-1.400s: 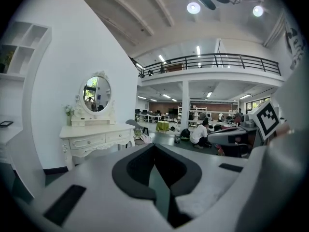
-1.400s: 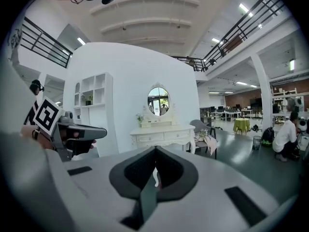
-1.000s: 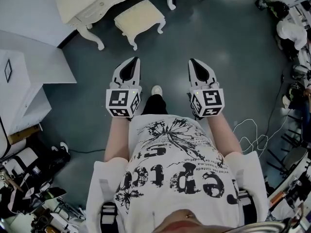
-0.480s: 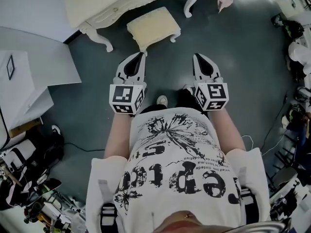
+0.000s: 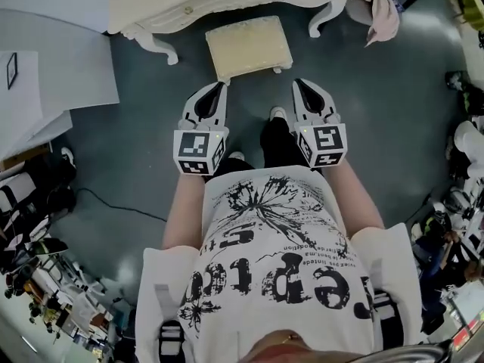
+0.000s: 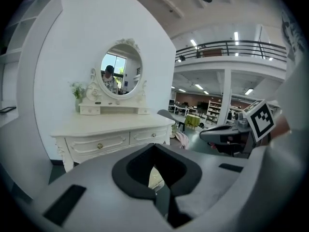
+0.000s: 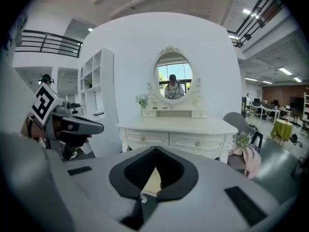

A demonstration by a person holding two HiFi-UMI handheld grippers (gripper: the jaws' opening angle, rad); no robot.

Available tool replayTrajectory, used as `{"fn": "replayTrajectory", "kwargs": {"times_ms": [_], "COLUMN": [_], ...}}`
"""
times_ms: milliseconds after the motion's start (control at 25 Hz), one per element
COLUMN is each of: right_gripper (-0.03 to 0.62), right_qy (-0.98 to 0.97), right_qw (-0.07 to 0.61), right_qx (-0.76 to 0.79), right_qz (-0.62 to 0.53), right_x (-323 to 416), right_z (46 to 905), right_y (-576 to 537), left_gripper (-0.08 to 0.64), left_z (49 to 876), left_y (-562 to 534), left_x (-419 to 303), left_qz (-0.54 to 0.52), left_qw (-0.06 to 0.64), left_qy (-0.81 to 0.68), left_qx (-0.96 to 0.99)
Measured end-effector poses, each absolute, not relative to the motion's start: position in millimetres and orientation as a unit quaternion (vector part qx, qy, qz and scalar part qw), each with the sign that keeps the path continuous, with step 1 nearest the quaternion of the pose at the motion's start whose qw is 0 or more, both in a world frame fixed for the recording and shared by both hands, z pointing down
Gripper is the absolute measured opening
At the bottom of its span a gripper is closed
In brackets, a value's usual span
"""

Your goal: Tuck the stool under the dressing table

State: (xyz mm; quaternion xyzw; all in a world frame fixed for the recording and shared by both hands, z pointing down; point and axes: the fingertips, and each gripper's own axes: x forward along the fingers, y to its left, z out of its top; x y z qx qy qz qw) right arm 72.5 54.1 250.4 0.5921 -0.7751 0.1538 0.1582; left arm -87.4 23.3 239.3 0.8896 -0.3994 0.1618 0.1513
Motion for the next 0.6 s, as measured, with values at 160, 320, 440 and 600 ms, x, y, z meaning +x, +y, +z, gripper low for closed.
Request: {"fn": "replayTrajectory", "kwargs": {"times_ms": [160, 320, 440, 600], "right_gripper": [0.018, 0.018, 0.018, 0.018], "right_qy": [-0.811, -0.83, -0.829, -0.819], "right_qw": [0.184, 0.202, 0.216, 0.229], "right_qx": [0.531, 0.488, 0.475, 0.469], "right_qz": [0.162, 0.181, 0.202, 0.239], "right_x": [83.4, 89.9, 96.7, 96.8], "right_z": [291.4, 345.2, 393.5, 463.2], "right_y": [17.8, -11.5, -30.5, -44.2], "left_gripper": [0.02, 0.02, 0.02, 0.02], "left_z": [278.7, 330.2, 377.3, 445.2], "left_y": [-7.8, -33.2, -46.6, -53.1], "left_x": [-63.3, -42.6, -32.0, -31.1], "left_qz": [0.155, 0.152, 0.161, 0.179], "left_qw": [0.182, 0.206, 0.22, 0.237], "left_qy": [-0.433, -0.456, -0.465, -0.47], "left_qx": [0.869, 0.852, 0.842, 0.832]}}
